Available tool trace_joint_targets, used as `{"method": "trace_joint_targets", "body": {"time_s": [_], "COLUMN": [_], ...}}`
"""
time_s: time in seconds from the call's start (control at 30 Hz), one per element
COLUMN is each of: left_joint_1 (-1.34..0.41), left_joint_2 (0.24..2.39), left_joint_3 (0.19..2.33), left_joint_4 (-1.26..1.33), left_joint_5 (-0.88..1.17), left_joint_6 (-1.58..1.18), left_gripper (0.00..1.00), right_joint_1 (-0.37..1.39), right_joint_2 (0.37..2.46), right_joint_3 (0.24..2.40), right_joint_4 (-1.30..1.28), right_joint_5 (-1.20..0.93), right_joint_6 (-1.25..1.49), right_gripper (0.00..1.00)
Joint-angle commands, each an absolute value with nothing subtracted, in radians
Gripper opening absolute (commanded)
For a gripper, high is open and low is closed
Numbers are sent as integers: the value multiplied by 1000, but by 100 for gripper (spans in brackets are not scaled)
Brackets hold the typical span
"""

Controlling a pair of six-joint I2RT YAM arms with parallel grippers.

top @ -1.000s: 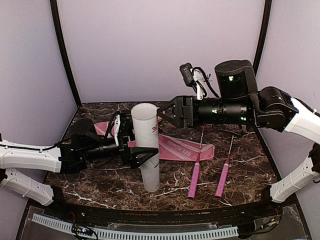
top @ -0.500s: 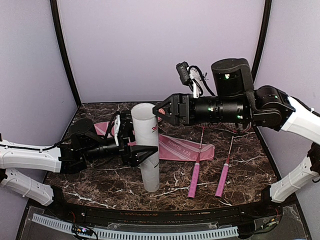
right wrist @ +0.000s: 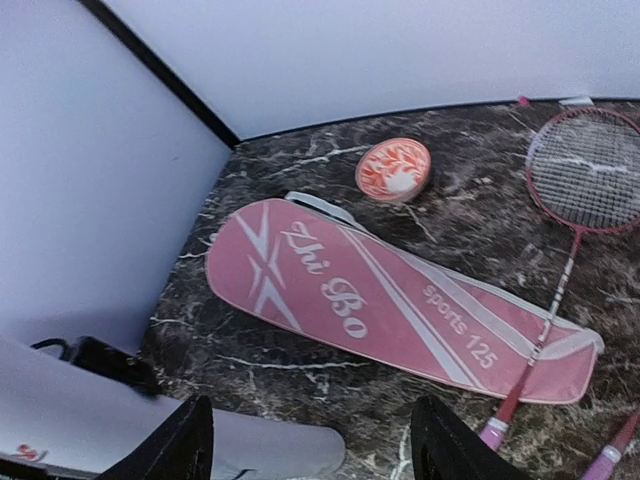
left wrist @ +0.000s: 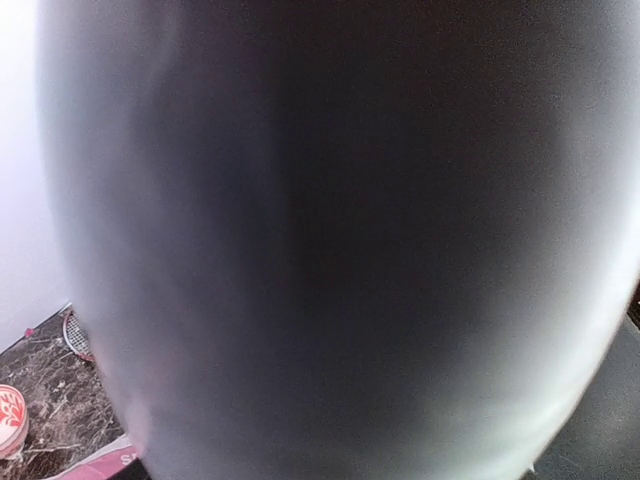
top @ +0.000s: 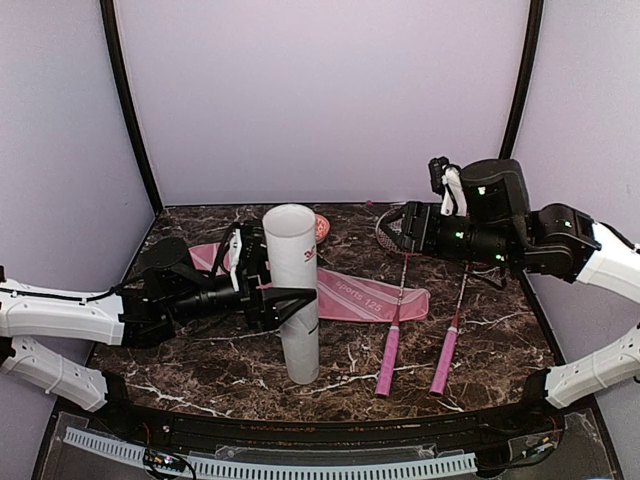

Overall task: Pack up the badminton gear
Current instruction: Move the shuttle tube to the corner of the board.

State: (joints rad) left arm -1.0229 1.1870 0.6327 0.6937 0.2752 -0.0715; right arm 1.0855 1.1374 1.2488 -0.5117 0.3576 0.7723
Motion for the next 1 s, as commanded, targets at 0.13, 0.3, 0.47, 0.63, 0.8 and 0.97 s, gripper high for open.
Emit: {"method": "trace_joint_targets", "body": {"time_s": [0.13,0.3,0.47,0.63,0.8,0.97], "left_joint_1": [-1022,-992,-878,-732,-503,-305], "left_joint_2": [1104,1052,955,849,801,787], "left_joint_3": [634,646,595,563,570,580], "left_joint_4": [609,512,480,407,313,315], "left_joint_5": [138,21,1,27,109,132], "left_joint_6": [-29,31,52,52,55,55], "left_gripper": [72,71,70,68,67,66], "right_joint_1": [1026,1026,1026,1026,1026,1026], "right_joint_2": [1109,1127,1150,1152,1160,1170], "right_joint_3": [1047,1014,999,974,956,951], "right_joint_4": [-481,-451,-423,-390,-366,-349], "right_joint_5": [396,406,395,390,388,382], "right_joint_6": [893,902,904,909,913,914], "right_gripper": [67,66,65,65,64,64]}}
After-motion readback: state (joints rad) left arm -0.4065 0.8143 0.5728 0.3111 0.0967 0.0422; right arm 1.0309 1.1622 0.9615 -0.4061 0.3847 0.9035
